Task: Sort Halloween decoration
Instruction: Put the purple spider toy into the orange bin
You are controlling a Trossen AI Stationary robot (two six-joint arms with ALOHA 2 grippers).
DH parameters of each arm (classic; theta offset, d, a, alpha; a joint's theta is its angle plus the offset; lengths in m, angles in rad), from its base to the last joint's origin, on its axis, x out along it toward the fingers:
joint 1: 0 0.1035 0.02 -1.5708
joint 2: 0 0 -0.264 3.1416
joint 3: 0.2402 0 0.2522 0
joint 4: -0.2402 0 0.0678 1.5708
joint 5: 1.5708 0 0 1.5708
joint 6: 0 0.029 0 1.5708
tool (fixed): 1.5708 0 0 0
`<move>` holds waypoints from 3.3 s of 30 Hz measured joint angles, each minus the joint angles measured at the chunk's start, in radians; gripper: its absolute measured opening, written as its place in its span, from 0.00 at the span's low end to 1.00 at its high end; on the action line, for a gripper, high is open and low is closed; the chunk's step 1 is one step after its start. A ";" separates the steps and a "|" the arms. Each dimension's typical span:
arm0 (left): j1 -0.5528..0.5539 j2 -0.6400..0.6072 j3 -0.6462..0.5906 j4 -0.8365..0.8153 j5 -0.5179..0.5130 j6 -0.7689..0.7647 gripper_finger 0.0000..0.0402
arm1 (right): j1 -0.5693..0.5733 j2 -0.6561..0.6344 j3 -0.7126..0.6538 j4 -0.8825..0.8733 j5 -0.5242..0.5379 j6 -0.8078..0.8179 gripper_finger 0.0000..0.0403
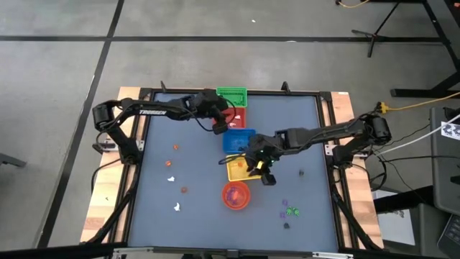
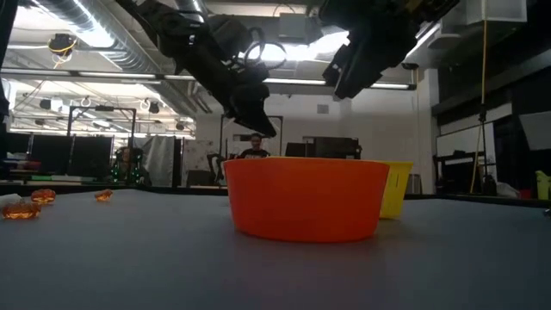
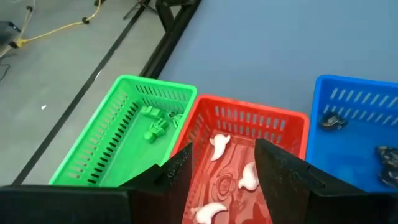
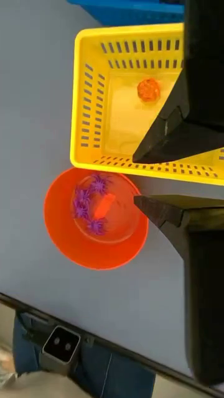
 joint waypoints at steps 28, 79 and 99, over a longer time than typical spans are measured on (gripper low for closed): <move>-0.062 -0.162 0.000 -0.180 -0.006 0.020 0.39 | -0.003 0.012 0.000 0.008 0.253 -0.207 0.48; -0.182 -0.263 0.000 -0.404 -0.009 -0.039 0.39 | 0.001 0.308 0.028 -0.162 0.298 -0.764 0.42; -0.182 -0.263 0.000 -0.406 -0.009 -0.038 0.39 | -0.001 0.311 0.061 -0.211 0.354 -0.764 0.42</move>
